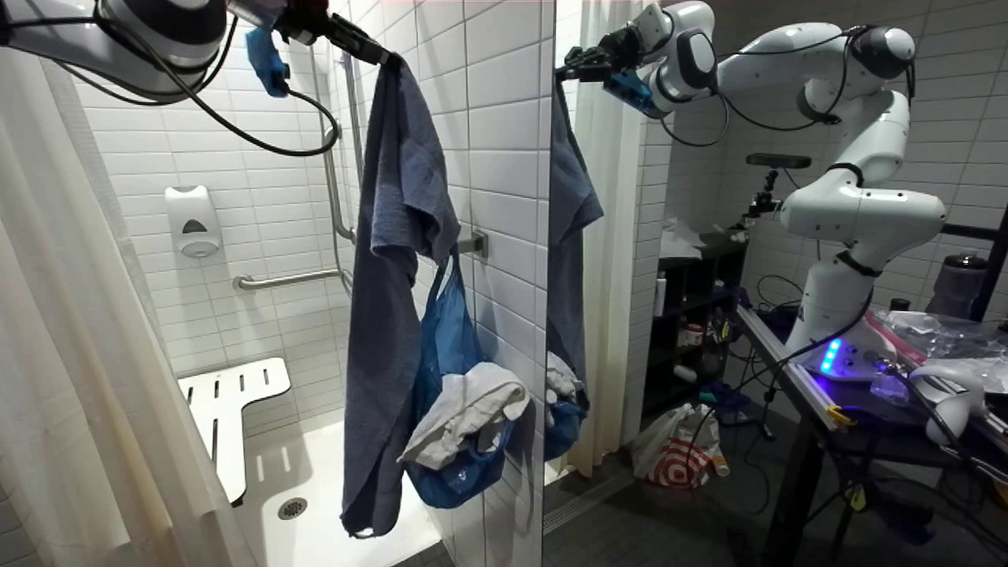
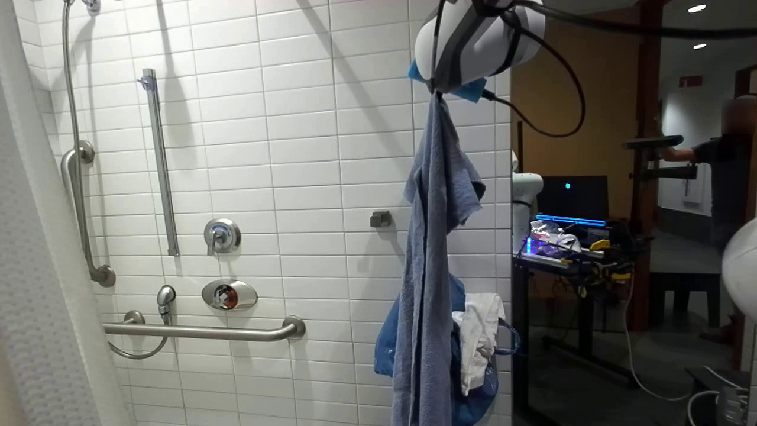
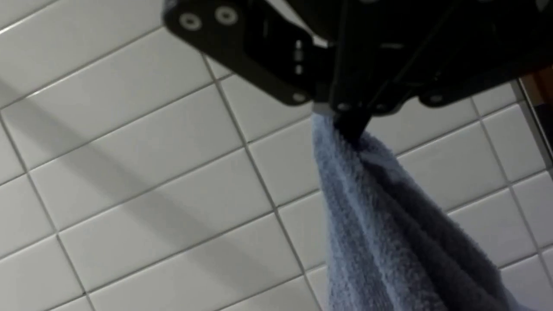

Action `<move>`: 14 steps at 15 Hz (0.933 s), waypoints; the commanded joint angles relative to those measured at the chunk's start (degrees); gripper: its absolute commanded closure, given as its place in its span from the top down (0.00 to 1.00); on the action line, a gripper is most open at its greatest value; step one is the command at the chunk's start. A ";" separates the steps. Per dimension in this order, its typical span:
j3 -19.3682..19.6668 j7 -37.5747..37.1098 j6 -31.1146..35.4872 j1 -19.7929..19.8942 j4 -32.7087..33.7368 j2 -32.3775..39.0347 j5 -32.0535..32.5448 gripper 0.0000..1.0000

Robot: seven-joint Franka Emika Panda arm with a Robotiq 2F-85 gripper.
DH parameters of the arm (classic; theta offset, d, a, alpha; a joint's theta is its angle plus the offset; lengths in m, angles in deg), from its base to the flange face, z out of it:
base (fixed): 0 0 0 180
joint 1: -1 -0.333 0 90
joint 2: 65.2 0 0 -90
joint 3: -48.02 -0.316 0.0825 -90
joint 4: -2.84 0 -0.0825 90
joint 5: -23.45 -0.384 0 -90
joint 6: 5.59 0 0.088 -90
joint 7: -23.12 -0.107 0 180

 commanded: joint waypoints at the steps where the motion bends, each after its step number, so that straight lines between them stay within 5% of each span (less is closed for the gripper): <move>1: 1.05 -3.57 -0.52 0.21 0.61 0.28 1.55 0.00; 14: 4.70 -3.54 2.72 -0.08 5.76 8.97 3.82 0.00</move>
